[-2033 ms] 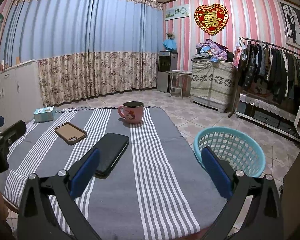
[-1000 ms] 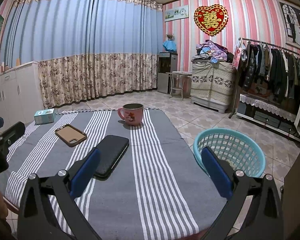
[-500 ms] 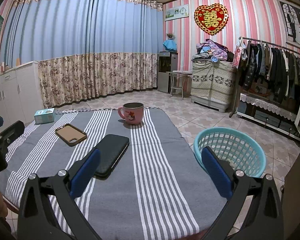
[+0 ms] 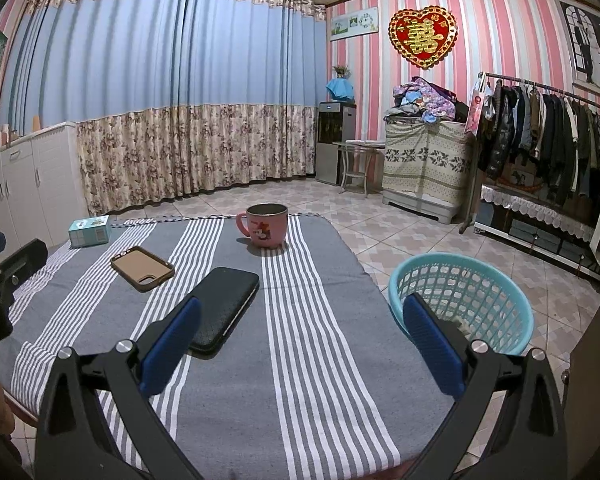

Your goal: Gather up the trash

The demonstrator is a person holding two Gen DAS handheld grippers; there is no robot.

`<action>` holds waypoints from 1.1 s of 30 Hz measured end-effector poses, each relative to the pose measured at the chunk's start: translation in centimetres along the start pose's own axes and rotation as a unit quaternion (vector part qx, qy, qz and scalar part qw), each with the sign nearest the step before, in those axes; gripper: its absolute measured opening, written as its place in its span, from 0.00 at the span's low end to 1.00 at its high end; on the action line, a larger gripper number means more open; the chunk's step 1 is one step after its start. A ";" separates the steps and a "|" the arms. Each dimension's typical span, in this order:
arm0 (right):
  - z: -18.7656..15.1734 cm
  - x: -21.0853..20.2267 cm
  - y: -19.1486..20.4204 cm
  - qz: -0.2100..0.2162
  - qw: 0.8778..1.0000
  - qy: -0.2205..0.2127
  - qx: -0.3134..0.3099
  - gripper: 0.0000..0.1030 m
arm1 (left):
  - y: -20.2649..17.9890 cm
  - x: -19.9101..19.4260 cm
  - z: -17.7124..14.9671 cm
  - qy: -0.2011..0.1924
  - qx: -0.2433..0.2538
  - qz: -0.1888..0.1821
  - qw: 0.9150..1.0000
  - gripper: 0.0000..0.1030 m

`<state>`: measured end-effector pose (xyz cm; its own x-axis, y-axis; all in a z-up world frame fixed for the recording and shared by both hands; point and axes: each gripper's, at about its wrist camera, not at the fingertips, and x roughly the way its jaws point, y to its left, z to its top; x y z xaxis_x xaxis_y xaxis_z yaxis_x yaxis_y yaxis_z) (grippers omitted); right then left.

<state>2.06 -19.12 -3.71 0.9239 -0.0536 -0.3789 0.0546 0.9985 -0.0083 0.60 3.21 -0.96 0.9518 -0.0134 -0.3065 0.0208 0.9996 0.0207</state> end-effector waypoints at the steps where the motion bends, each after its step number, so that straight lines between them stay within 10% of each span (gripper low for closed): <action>1: 0.0 0.0 0.0 -0.001 1.000 0.000 -0.002 0.96 | -0.1 0.0 0.0 0.000 0.000 0.000 1.000 0.95; 33: -0.7 0.4 0.1 0.002 1.000 0.002 0.000 0.96 | -0.3 -0.2 0.5 -0.001 0.007 -0.004 1.000 0.95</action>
<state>2.16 -19.00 -4.50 0.9230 -0.0488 -0.3817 0.0498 0.9987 -0.0072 0.54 2.90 -0.47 0.9523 -0.0225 -0.3042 0.0336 0.9990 0.0312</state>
